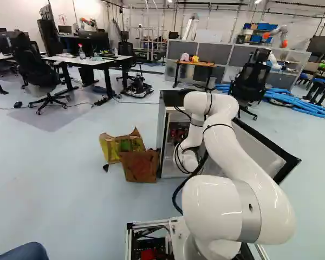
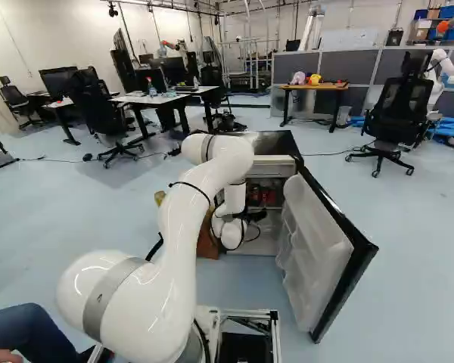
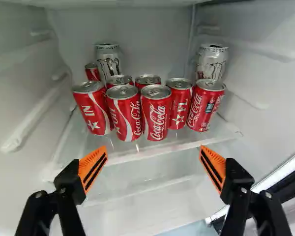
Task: Grab a drink from the fridge
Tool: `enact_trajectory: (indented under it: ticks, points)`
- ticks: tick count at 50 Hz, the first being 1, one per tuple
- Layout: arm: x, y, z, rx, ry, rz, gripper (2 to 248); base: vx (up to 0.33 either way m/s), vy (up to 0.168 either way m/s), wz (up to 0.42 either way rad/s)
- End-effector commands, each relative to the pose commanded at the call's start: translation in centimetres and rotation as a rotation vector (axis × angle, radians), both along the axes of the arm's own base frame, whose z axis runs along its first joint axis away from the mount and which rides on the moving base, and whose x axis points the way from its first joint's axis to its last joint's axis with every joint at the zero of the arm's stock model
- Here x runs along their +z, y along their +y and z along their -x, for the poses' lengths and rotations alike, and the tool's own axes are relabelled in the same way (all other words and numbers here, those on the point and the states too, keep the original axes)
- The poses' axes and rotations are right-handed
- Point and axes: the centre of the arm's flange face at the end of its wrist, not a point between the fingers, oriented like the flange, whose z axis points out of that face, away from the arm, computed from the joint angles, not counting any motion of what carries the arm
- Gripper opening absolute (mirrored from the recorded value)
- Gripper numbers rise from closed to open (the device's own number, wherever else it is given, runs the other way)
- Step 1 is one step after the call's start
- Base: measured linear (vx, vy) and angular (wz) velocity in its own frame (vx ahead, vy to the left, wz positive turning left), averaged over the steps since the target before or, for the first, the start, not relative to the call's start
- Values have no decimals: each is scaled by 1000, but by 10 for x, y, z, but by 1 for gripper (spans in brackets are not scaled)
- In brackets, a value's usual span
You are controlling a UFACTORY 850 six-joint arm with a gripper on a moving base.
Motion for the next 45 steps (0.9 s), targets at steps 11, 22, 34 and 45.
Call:
enact_trajectory:
  ticks: [11,22,34,45]
  points:
    - [-3,-2,-9,0,-16,4,247,0,0,0]
    - [-1,-2,-9,0,-17,4,247,0,0,0]
    - [14,-2,-9,0,-22,5,247,0,0,0]
    - [27,-2,-8,0,-8,2,247,0,0,0]
